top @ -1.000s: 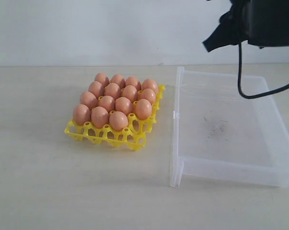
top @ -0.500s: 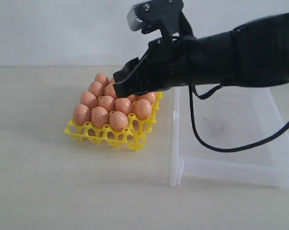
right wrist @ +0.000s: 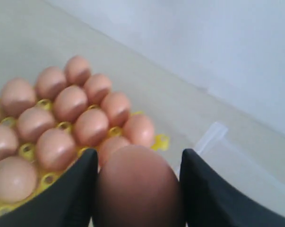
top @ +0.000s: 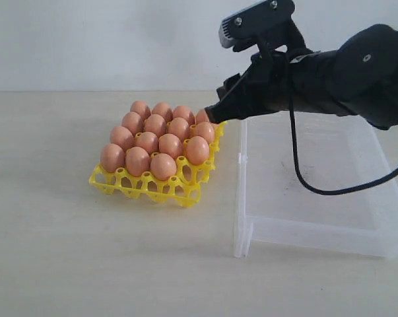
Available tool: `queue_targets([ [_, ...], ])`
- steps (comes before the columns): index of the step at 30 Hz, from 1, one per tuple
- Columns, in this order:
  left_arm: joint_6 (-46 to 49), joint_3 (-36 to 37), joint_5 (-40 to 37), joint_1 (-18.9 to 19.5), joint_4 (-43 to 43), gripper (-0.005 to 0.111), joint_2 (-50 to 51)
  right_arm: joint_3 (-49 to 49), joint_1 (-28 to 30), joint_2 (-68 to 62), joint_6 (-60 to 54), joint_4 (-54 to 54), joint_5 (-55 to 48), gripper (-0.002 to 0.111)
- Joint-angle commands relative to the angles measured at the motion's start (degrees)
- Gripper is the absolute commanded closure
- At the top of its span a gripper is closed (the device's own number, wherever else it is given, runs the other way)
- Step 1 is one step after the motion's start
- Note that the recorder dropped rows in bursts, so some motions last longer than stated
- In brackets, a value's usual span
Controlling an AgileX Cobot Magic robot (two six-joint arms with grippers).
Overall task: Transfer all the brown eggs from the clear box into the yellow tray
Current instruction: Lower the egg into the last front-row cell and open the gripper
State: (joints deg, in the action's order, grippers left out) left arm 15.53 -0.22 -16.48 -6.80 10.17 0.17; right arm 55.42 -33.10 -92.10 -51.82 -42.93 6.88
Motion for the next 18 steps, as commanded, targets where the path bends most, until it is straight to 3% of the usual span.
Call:
queue_targets([
  [1,0.0,0.2,0.2,-0.3,-0.1,0.103,-0.2,-0.3,-0.7,-3.2,8.9,10.8,9.2,0.109],
  [4,0.0,0.2,0.2,-0.3,-0.1,0.103,-0.2,-0.3,-0.8,-6.8,31.9,32.0,13.4,0.109],
  [6,0.0,0.2,0.2,-0.3,-0.1,0.103,-0.2,-0.5,-0.7,-9.7,50.2,48.6,22.1,0.109],
  [8,0.0,0.2,0.2,-0.3,-0.1,0.103,-0.2,-0.9,-0.6,-12.7,61.2,59.5,33.2,0.109],
  [10,0.0,0.2,0.2,-0.3,-0.1,0.103,-0.2,-0.9,-0.6,-15.1,63.3,63.4,42.3,0.109],
  [14,0.0,0.2,0.2,-0.3,-0.1,0.103,-0.2,-0.8,-0.2,-18.3,63.7,63.9,43.0,0.109],
  [18,0.0,0.2,0.2,-0.3,-0.1,0.103,-0.2,-0.8,2.2,-22.1,71.3,73.7,48.5,0.109],
])
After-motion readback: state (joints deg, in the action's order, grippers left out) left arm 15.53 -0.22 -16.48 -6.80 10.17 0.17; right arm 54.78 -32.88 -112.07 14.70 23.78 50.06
